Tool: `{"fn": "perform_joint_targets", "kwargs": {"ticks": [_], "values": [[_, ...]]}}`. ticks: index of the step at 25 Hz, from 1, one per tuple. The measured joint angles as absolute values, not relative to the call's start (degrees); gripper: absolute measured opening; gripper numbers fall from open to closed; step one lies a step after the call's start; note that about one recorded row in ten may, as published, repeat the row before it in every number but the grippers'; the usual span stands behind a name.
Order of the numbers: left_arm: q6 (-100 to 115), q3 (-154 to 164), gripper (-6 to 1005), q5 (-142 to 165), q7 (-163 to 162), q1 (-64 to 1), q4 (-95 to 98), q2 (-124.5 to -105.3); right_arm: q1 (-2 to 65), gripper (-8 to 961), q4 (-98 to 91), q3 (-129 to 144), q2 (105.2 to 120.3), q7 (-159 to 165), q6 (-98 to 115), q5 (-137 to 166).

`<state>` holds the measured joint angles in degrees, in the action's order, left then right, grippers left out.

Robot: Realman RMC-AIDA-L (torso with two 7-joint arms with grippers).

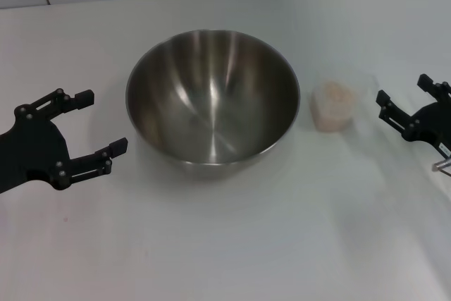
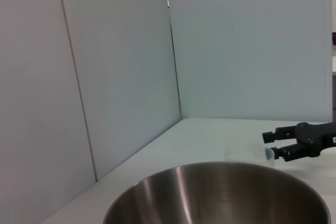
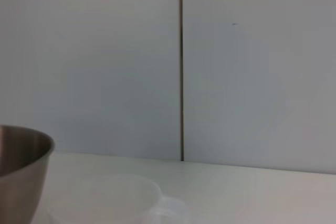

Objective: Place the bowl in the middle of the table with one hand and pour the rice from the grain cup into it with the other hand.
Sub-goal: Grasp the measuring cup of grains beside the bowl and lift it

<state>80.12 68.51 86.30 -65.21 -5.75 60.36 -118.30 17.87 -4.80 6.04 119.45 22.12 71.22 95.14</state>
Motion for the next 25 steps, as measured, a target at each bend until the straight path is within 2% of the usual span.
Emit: {"fn": "perform_joint_targets", "kwargs": {"ticks": [12, 25], "values": [[80.1, 69.1, 859, 86.3, -65.1, -6.2, 60.4, -118.39, 20.1, 840, -3.3, 6.3, 119.44, 22.0, 69.2, 95.2], [80.2, 69.7, 859, 86.3, -65.1, -6.5, 60.0, -118.39, 23.1, 781, -3.6, 5.9, 119.35, 22.0, 66.1, 95.2]]}}
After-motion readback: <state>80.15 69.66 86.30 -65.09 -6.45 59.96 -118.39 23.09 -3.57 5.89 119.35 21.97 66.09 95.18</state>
